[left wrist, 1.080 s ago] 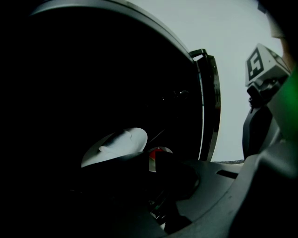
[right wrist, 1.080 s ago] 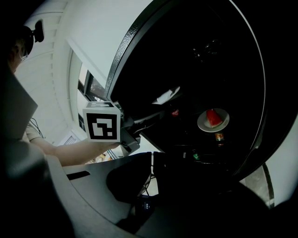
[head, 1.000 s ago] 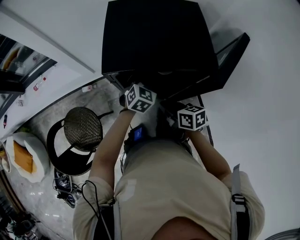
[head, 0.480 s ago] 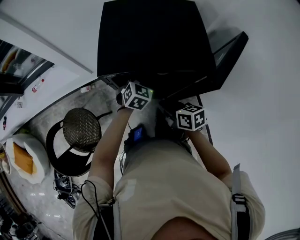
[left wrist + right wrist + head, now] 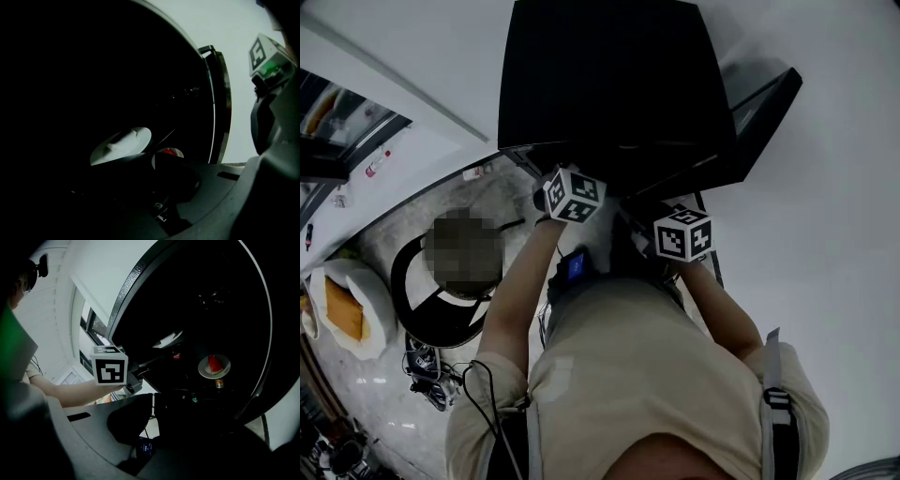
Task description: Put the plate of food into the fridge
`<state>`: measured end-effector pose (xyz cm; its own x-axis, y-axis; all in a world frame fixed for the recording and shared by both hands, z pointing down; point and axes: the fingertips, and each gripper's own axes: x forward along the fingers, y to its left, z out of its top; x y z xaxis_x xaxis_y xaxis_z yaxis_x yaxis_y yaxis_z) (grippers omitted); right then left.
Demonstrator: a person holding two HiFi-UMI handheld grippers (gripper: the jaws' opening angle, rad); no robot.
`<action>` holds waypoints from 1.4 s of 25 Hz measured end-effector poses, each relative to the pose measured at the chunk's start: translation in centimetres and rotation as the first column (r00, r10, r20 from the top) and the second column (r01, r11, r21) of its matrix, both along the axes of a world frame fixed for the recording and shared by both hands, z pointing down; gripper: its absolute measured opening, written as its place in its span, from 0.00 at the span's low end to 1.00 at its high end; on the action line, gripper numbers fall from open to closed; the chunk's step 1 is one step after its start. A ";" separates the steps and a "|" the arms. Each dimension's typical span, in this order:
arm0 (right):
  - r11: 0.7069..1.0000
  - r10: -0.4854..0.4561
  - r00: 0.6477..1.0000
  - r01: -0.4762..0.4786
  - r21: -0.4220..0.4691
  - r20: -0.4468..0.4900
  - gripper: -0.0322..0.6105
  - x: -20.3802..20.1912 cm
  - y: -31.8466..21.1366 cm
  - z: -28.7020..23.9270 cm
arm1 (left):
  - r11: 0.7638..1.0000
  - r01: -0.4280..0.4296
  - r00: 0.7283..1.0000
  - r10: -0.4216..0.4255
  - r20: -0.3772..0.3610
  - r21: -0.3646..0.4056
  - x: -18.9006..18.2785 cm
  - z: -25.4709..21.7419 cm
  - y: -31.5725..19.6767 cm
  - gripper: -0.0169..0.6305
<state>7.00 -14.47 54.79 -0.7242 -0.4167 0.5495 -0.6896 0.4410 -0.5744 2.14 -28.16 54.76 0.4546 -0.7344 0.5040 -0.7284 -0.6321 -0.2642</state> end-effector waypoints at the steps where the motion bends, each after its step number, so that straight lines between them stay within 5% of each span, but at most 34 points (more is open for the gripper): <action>1: 1.000 -0.001 1.000 0.001 0.005 -0.001 0.09 -0.1 -0.1 -0.1 | 1.000 0.002 1.000 -0.002 -0.002 0.001 -0.1 0.0 0.3 0.08; 24: 0.959 0.009 0.997 0.014 0.282 -0.078 0.09 -6.5 -1.2 -5.4 | 0.975 0.188 0.964 -0.160 -0.214 0.116 -8.8 -5.0 7.4 0.07; 35: 0.904 0.016 0.990 0.045 0.425 -0.141 0.09 -9.6 0.9 -7.3 | 0.951 0.250 0.927 -0.180 -0.330 0.182 -12.6 -8.1 10.5 0.04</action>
<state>-2.59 -13.59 47.45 -0.6620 -0.6232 0.4164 -0.7398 0.6326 -0.2292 -10.51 -17.68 46.69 0.3794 -0.9070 0.1829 -0.9071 -0.4036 -0.1195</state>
